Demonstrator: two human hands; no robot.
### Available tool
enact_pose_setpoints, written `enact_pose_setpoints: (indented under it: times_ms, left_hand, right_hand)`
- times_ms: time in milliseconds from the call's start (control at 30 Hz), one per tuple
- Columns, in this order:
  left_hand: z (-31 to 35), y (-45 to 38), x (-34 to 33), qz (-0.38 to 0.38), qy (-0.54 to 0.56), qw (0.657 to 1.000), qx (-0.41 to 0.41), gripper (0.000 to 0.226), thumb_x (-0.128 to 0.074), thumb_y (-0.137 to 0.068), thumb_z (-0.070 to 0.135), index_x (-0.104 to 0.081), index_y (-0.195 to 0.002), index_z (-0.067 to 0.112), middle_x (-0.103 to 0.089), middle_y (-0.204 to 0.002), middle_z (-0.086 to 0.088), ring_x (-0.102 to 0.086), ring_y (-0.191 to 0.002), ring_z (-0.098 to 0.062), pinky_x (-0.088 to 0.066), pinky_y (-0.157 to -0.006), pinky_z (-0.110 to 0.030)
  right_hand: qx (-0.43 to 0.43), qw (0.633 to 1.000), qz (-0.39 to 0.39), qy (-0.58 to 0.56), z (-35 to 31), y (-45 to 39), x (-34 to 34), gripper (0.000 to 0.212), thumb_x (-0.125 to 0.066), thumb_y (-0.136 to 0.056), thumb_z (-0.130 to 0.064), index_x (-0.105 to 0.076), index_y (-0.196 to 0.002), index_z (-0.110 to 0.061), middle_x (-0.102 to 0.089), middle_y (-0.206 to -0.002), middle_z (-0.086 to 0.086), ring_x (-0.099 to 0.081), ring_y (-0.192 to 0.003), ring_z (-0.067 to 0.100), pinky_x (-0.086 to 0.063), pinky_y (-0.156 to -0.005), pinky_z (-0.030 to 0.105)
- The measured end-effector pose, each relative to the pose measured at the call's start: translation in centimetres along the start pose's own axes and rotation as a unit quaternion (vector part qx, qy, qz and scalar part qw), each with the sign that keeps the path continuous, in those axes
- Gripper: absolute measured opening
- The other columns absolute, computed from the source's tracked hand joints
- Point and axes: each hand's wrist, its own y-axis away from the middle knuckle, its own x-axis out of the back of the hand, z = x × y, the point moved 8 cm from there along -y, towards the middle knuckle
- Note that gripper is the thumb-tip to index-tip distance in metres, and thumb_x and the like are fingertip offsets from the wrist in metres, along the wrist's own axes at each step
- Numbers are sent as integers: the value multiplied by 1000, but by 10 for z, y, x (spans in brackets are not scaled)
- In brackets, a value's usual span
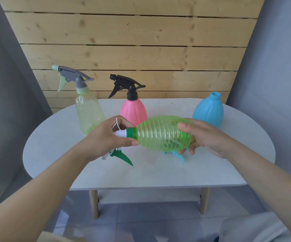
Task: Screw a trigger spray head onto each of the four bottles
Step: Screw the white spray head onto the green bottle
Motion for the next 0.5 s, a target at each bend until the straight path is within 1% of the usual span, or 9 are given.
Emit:
enact_pose_setpoints:
  times_ms: [67,133,200,233,300,367,400,433,500]
  left_hand:
    - [2,1,-2,-6,-1,1000,-9,40,-87,-57,28,-64,-87,16,-64,-93,-17,-58,-75,-29,-50,-70,-60]
    - [0,2,-4,-12,-3,1000,-10,36,-87,-61,22,-64,-88,15,-65,-92,-16,-59,-74,-31,-51,-72,-59]
    - [-2,2,-4,-14,-5,1000,-1,35,-86,-62,27,-65,-88,18,-65,-93,-17,-57,-75,-38,-50,-69,-60]
    - [-3,1,-3,-13,-6,1000,5,38,-87,-59,33,-65,-87,20,-64,-93,-16,-55,-73,-37,-49,-65,-57]
    - [-7,-1,-1,-10,2,1000,21,41,-87,-54,41,-65,-84,24,-63,-90,-14,-52,-67,-27,-43,-60,-46]
    - [-10,-2,0,-5,20,999,35,37,-83,-52,43,-65,-80,27,-62,-83,-12,-49,-63,-22,-38,-55,-38]
    - [-11,-3,0,-5,23,999,38,37,-83,-51,44,-65,-80,27,-62,-82,-13,-49,-62,-22,-38,-55,-36]
    - [-11,-3,-1,-7,23,999,38,40,-83,-50,45,-65,-81,27,-62,-86,-17,-49,-64,-23,-38,-56,-37]
    - [-12,-3,-2,-16,15,999,37,46,-83,-48,47,-65,-83,25,-62,-89,-19,-51,-65,-23,-40,-59,-37]
  right_hand:
    - [-42,998,13,33,9,-2,1,81,-52,-58,-75,-56,-110,-13,-67,-78,1,-65,-58,25,-46,-47,27]
    - [-76,996,11,51,16,-2,-1,94,-44,-53,-83,-52,-113,-12,-65,-82,7,-66,-57,26,-48,-48,27]
    - [-91,995,-7,49,17,0,-5,108,-40,-50,-88,-49,-126,-13,-63,-109,11,-72,-70,29,-53,-57,30]
    - [-86,995,-18,40,16,0,-8,108,-41,-50,-89,-47,-132,-19,-59,-124,10,-72,-80,29,-56,-66,35]
    - [-48,999,-18,10,9,2,-8,95,-56,-53,-82,-42,-135,-35,-49,-141,6,-66,-105,27,-53,-90,43]
    - [7,1000,-11,-2,-2,4,-4,81,-79,-59,-56,-41,-130,-49,-38,-146,0,-53,-123,20,-47,-99,43]
    - [29,1000,-13,2,-6,4,-4,77,-83,-61,-42,-44,-127,-50,-39,-144,-1,-53,-122,18,-49,-98,40]
    - [38,999,-14,2,-8,5,-4,74,-84,-62,-33,-47,-124,-47,-43,-140,1,-58,-116,18,-52,-93,38]
    - [32,999,-9,6,-9,5,-2,64,-82,-63,-34,-54,-120,-40,-54,-130,4,-64,-104,23,-56,-78,36]
